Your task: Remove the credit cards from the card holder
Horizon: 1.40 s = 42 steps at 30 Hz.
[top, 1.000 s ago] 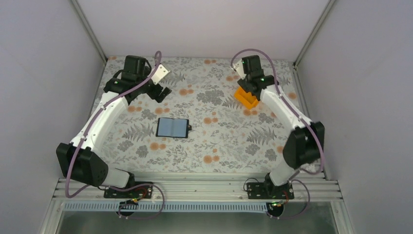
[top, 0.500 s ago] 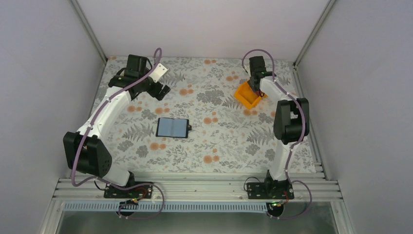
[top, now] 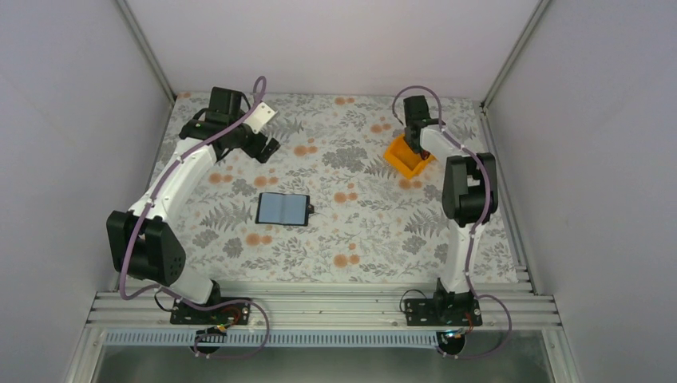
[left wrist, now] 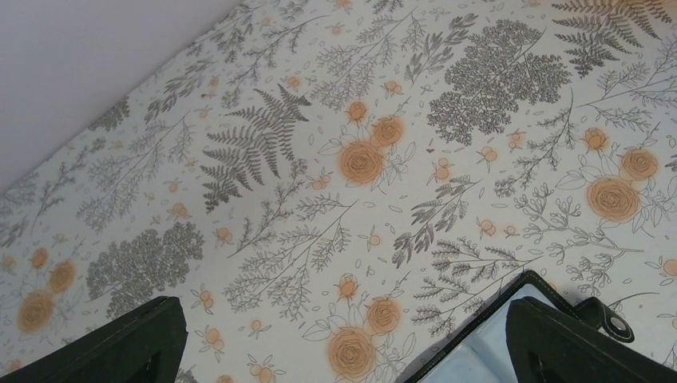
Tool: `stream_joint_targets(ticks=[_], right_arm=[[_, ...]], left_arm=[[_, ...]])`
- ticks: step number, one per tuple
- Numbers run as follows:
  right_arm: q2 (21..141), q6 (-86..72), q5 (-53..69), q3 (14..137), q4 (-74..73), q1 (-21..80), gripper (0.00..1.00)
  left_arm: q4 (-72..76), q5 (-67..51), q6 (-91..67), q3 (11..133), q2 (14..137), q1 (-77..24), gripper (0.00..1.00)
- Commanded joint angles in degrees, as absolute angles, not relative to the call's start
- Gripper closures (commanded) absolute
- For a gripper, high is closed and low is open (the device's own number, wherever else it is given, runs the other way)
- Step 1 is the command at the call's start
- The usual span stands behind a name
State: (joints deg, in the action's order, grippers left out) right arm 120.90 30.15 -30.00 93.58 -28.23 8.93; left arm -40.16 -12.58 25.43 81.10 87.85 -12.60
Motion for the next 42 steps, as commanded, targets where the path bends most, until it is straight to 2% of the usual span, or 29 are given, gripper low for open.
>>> stream_joint_targets(ticks=[1, 5, 9, 13, 16, 20, 25, 27, 31, 34, 37, 42], right_arm=[[118.2, 32.6, -32.2, 90.2, -25.6, 8.8, 0.96], [121.3, 32.2, -35.1, 92.5, -26.6, 8.8, 0.95], [122.4, 32.5, -38.2, 92.7, -25.4, 8.8, 0.88], [123.4, 32.9, -37.2, 93.2, -24.1, 8.7, 0.75], [125.1, 32.4, -37.5, 95.0, -25.9, 8.8, 0.70], [124.4, 31.2, -34.4, 95.6, -27.6, 8.8, 0.52], [123.4, 32.0, -33.4, 93.5, -27.4, 8.7, 0.37], [123.8, 32.6, -34.3, 93.6, -27.2, 8.6, 0.33], [123.6, 32.5, -34.4, 94.6, -28.8, 8.9, 0.32], [121.4, 32.1, -30.4, 93.9, -29.0, 8.9, 0.31], [119.2, 33.3, -25.1, 92.3, -29.3, 9.0, 0.19], [118.8, 33.7, -26.2, 91.4, -28.4, 8.9, 0.17]], left_arm=[[-41.1, -13.4, 25.5, 82.8, 88.7, -12.4, 0.00], [-41.6, -13.3, 25.9, 83.3, 88.9, -12.5, 0.00], [-41.9, -13.2, 26.1, 83.4, 88.7, -12.2, 0.00], [-41.9, -13.4, 26.2, 83.5, 88.7, -11.7, 0.00], [-42.1, -13.5, 26.2, 83.6, 88.4, -11.6, 0.00], [-42.3, -13.9, 26.3, 83.7, 88.4, -11.4, 0.00], [-42.7, -14.6, 26.5, 83.8, 88.3, -11.4, 0.00], [-42.8, -14.7, 26.5, 83.8, 88.1, -11.4, 0.00], [-43.1, -15.1, 26.8, 83.8, 88.0, -11.4, 0.00], [-43.3, -15.3, 26.9, 83.9, 88.1, -11.5, 0.00], [-43.3, -15.1, 27.1, 83.9, 87.7, -11.4, 0.00], [-43.6, -15.1, 27.4, 83.8, 87.0, -11.3, 0.00]])
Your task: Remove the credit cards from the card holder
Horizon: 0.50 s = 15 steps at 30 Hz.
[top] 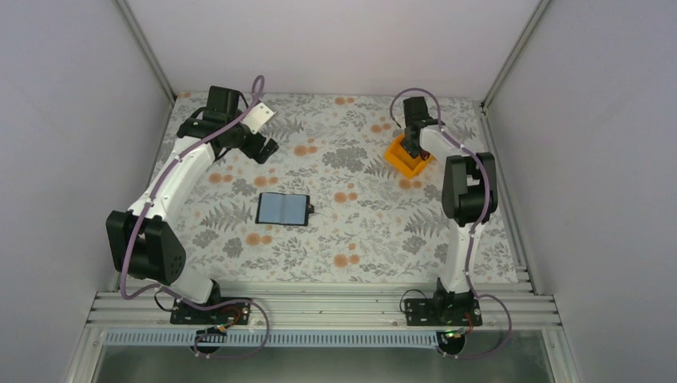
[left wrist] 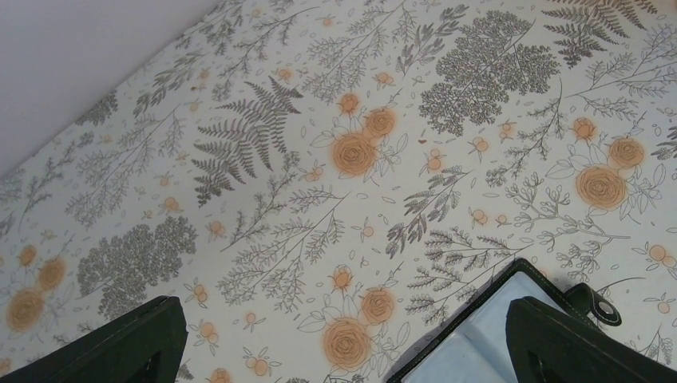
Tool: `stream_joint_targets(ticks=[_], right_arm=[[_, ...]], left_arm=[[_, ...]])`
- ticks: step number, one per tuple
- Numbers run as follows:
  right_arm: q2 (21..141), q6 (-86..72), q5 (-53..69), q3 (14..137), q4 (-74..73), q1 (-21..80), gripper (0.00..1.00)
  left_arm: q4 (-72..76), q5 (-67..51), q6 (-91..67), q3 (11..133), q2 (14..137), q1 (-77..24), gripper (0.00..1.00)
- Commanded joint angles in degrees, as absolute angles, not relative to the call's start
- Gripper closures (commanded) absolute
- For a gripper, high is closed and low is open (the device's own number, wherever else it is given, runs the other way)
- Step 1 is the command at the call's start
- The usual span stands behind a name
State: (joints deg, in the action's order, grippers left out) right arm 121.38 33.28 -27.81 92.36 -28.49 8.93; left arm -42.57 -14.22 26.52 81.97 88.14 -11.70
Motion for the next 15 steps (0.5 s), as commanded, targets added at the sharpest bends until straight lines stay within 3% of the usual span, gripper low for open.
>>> stream_joint_targets(ticks=[1, 4, 9, 10, 13, 15], right_arm=[[118.5, 33.5, -25.4, 91.7, -28.7, 8.8, 0.17], [116.4, 32.9, -21.9, 92.1, -29.0, 8.9, 0.13], [111.7, 28.1, -11.7, 92.8, -29.8, 8.7, 0.15], [110.7, 24.9, -7.9, 93.0, -30.1, 8.5, 0.19], [109.6, 15.1, 2.0, 91.6, -30.9, 7.3, 0.48], [111.3, 8.8, 2.7, 91.1, -32.7, 7.3, 0.58]], left_arm=[[-43.5, -15.0, 27.4, 83.8, 86.9, -11.2, 0.00], [-43.6, -15.2, 27.4, 83.8, 86.6, -11.0, 0.00], [-43.8, -15.6, 27.5, 84.0, 86.5, -10.8, 0.00], [-43.8, -15.7, 27.5, 83.9, 86.5, -10.7, 0.00], [-43.8, -15.8, 27.5, 83.9, 86.4, -10.7, 0.00], [-43.9, -15.9, 27.5, 84.0, 86.4, -10.6, 0.00]])
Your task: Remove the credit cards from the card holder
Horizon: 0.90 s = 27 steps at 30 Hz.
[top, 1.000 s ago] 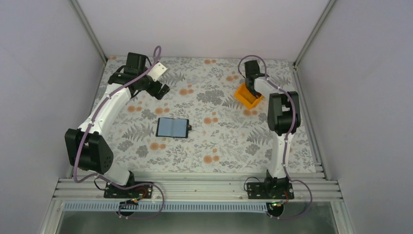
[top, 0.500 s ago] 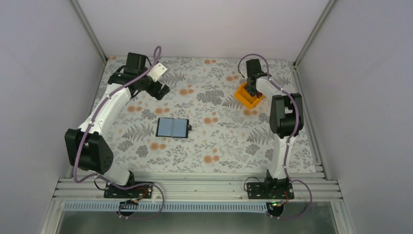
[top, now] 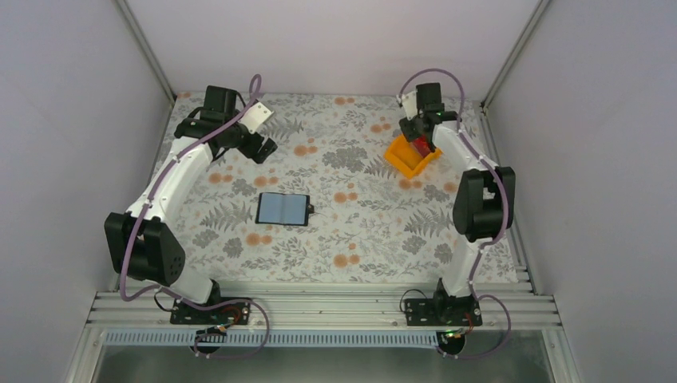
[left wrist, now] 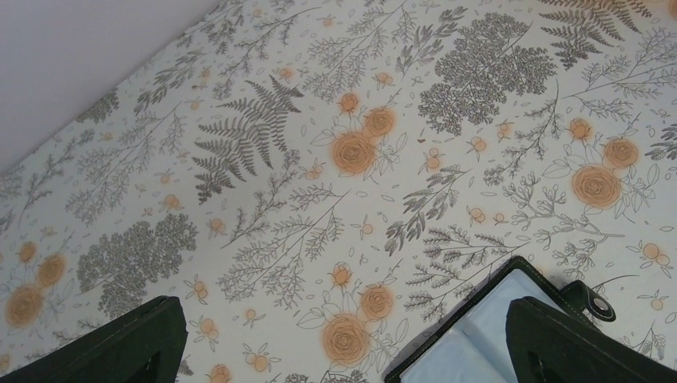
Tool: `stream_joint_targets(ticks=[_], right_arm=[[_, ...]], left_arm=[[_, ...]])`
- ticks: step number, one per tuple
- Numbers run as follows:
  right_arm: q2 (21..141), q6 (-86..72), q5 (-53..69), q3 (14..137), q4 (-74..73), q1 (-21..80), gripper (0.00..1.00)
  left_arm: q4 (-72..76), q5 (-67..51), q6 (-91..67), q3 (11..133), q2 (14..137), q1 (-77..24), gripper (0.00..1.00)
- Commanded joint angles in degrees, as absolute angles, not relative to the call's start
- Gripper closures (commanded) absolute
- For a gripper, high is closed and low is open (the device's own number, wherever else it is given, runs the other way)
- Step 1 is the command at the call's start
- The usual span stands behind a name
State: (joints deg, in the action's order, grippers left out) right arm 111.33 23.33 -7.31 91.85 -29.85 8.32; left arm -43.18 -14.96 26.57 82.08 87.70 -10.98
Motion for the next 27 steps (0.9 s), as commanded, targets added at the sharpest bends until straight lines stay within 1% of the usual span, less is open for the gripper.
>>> stream_joint_targets(ticks=[1, 4, 5, 11, 16, 20, 25, 27], right_arm=[[112.5, 6.6, 2.4, 91.3, -33.8, 7.2, 0.61], [115.5, 1.1, -1.8, 92.1, -35.8, 6.7, 0.71], [116.2, -0.2, -2.9, 92.5, -36.2, 6.4, 0.73], [121.1, -2.3, -3.0, 95.9, -39.6, 4.7, 0.79], [125.4, -1.7, -4.3, 98.7, -40.1, 3.3, 0.79], [128.9, -1.1, -6.7, 103.9, -41.9, 2.6, 0.81], [128.2, -0.2, -7.5, 106.6, -40.6, 2.6, 0.75], [127.0, 0.6, -3.8, 107.0, -41.0, 2.6, 0.74]], left_arm=[[-43.9, -15.9, 27.5, 83.9, 86.4, -10.7, 0.00], [-43.7, -15.9, 27.5, 83.8, 86.5, -10.5, 0.00], [-43.7, -15.9, 27.5, 83.7, 86.5, -10.5, 0.00], [-43.7, -15.8, 27.6, 83.8, 86.8, -10.5, 0.00], [-43.8, -15.7, 27.7, 83.8, 87.1, -10.5, 0.00], [-44.0, -15.4, 27.6, 84.0, 87.2, -10.4, 0.00], [-43.9, -15.0, 27.5, 84.0, 87.3, -10.2, 0.00], [-43.9, -15.1, 27.4, 83.9, 87.1, -10.0, 0.00]])
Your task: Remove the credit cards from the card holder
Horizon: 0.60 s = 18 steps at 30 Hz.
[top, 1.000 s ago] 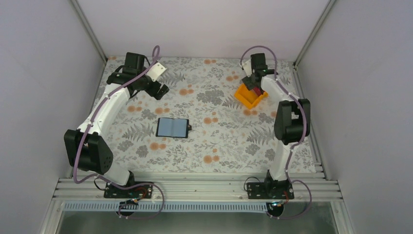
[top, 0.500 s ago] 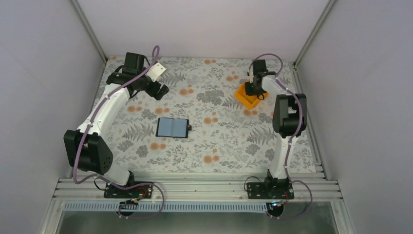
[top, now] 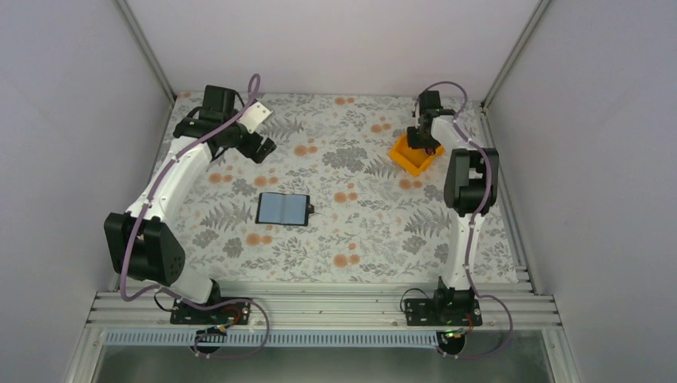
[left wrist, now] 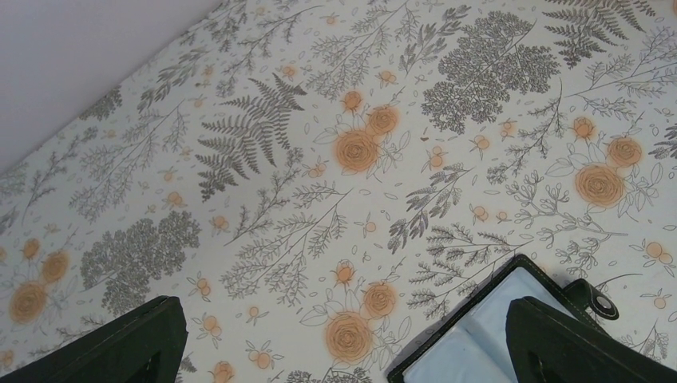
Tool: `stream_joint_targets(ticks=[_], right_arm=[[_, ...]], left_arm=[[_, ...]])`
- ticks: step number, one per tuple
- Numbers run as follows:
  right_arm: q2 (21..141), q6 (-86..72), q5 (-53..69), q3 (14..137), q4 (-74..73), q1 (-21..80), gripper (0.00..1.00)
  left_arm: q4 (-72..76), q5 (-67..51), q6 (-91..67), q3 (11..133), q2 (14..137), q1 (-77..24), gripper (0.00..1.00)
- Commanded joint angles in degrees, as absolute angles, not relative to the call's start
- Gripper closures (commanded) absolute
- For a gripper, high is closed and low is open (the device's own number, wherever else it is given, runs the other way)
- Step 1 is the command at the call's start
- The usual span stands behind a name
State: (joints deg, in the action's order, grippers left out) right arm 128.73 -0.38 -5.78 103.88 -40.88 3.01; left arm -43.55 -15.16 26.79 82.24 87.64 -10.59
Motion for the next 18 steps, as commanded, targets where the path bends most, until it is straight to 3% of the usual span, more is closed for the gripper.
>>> stream_joint_targets(ticks=[1, 4, 6, 7, 8, 12, 18], right_arm=[[125.3, 1.2, -1.3, 105.9, -40.3, 2.6, 0.73], [117.0, 1.7, 6.5, 99.8, -35.7, 2.6, 0.64], [109.7, 1.8, 10.1, 94.5, -31.7, 2.6, 0.39], [105.6, 2.0, 11.6, 91.7, -28.9, 2.6, 0.11], [101.6, 2.2, 13.0, 88.5, -25.9, 2.6, 0.02], [83.4, 2.5, 17.8, 71.6, -8.0, 1.4, 0.01], [59.1, -2.2, 14.5, 40.9, 22.8, -5.0, 0.01]], left_arm=[[-43.8, -15.3, 27.4, 83.8, 87.0, -9.8, 0.00], [-43.8, -16.6, 26.6, 83.8, 86.1, -8.7, 0.00], [-43.1, -18.0, 25.6, 83.5, 84.8, -7.3, 0.00], [-42.2, -18.3, 24.8, 83.2, 84.0, -6.2, 0.00], [-40.6, -18.4, 24.1, 82.6, 83.3, -4.9, 0.00], [-27.2, -11.6, 15.6, 76.0, 80.1, 2.0, 0.00], [4.0, -1.4, 6.6, 54.8, 73.2, 5.9, 0.00]])
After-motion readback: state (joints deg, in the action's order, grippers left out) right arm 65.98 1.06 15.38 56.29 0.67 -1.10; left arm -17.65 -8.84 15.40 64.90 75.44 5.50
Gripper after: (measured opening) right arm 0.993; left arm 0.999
